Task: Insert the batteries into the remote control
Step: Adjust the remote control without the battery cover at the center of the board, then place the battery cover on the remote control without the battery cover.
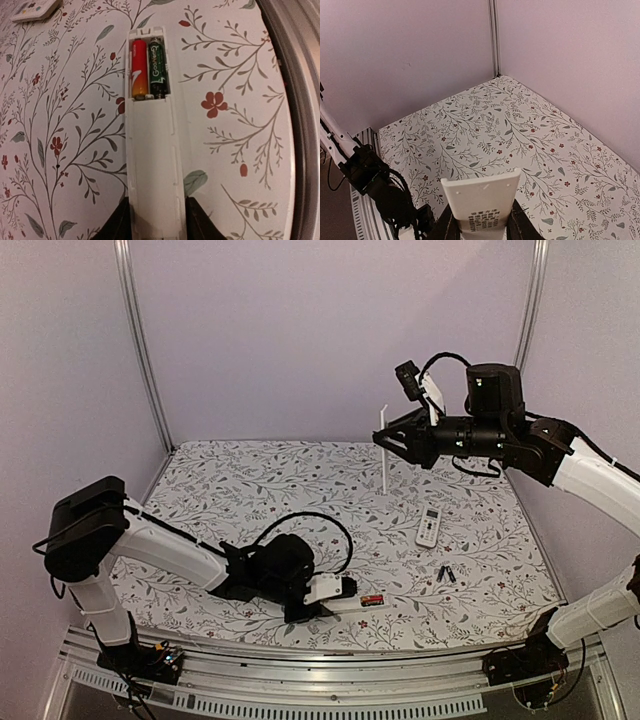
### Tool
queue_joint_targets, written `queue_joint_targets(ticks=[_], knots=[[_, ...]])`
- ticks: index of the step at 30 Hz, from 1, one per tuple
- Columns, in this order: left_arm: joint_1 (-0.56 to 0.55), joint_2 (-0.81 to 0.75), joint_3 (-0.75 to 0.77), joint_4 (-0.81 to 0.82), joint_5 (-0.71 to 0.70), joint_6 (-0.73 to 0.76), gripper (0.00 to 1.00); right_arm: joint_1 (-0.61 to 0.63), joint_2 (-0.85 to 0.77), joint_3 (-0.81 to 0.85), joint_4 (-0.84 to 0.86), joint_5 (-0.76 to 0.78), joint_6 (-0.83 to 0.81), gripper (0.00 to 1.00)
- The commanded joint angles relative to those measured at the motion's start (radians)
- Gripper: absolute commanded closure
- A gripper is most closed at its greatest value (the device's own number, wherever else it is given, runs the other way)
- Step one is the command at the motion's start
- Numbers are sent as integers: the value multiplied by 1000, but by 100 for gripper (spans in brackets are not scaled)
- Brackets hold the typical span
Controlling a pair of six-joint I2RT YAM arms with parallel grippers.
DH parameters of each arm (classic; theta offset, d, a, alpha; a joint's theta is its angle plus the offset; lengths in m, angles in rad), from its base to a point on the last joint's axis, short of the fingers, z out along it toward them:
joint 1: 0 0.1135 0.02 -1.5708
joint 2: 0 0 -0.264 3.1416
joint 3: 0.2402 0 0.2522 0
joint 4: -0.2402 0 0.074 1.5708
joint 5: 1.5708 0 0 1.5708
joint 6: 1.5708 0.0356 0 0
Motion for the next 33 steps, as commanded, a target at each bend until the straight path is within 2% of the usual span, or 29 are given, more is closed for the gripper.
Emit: queue_joint_targets(ticks=[1, 5, 7, 12, 15, 18, 21, 24, 26, 29, 33], knots=[[-10, 10, 3, 35, 69, 135, 65, -4, -22, 25, -26, 30, -6, 86], [-5, 59, 71, -9, 66, 161, 65, -4, -23, 29, -37, 35, -6, 86], [-3, 69, 87, -20, 67, 166, 61, -4, -23, 31, -49, 40, -6, 86], [-1, 24, 78, -38, 49, 136, 27, -4, -20, 32, -102, 63, -6, 87], [3, -43, 58, -56, 45, 94, 18, -4, -5, 32, -163, 69, -8, 89], [4, -141, 22, -65, 71, 17, 16, 3, 28, 31, -253, 95, -8, 92], [5, -275, -58, -1, 91, -108, 16, 50, 82, 23, -342, 118, -5, 93], [19, -400, -159, 102, 69, -284, 15, 122, 141, 3, -398, 154, -34, 93], [29, -467, -218, 166, 26, -455, 16, 166, 188, 7, -445, 176, -50, 94], [32, -527, -266, 215, -63, -662, 23, 219, 271, 34, -502, 191, -58, 94], [31, -570, -308, 229, -149, -852, 30, 292, 366, 66, -563, 206, -77, 94]])
